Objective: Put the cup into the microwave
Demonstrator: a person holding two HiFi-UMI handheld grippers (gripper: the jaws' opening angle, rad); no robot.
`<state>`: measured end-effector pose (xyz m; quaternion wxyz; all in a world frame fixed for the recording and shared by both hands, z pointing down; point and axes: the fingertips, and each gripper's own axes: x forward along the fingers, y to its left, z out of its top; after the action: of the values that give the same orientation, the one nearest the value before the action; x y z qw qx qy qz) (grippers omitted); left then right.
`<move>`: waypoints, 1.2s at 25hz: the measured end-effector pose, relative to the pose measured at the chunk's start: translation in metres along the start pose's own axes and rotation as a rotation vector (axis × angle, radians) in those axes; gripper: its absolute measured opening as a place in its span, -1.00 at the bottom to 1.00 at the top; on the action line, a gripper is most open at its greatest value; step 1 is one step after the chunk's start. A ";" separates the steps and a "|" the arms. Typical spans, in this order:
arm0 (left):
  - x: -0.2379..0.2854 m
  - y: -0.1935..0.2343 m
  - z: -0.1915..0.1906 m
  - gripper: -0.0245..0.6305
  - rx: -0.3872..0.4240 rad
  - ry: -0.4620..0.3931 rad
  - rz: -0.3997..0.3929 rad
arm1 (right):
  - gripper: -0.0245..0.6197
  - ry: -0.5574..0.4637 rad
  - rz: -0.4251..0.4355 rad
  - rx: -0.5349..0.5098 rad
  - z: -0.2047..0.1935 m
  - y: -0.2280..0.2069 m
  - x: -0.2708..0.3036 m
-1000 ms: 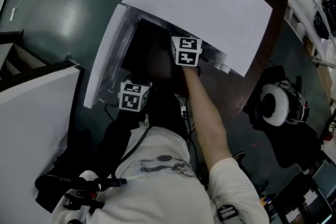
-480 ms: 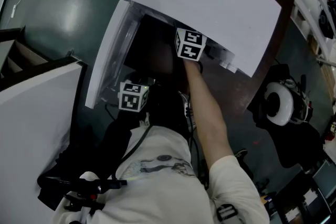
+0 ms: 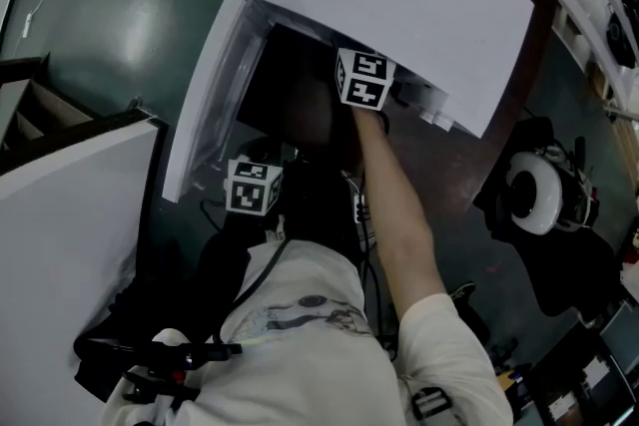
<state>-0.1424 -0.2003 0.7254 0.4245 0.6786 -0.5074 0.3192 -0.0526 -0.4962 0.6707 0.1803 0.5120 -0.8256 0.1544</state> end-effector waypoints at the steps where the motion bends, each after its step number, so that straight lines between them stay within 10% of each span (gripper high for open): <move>1: 0.000 -0.002 0.001 -0.93 0.001 -0.004 -0.004 | 0.36 0.006 0.002 -0.004 -0.003 0.000 -0.003; 7: 0.000 -0.014 0.012 -0.93 0.026 -0.032 -0.031 | 0.31 0.088 0.014 -0.027 -0.027 0.013 -0.029; 16: -0.007 -0.032 0.051 -0.93 0.055 -0.184 -0.107 | -0.92 0.089 -0.046 -0.057 -0.032 0.043 -0.127; 30: -0.045 -0.110 0.060 -0.93 0.219 -0.320 -0.223 | -0.92 0.069 -0.103 0.034 -0.062 0.052 -0.265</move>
<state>-0.0491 -0.2219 0.6321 0.2950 0.8144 -0.4526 0.2118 0.0185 -0.2376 0.6008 0.2075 0.5510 -0.7889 0.1763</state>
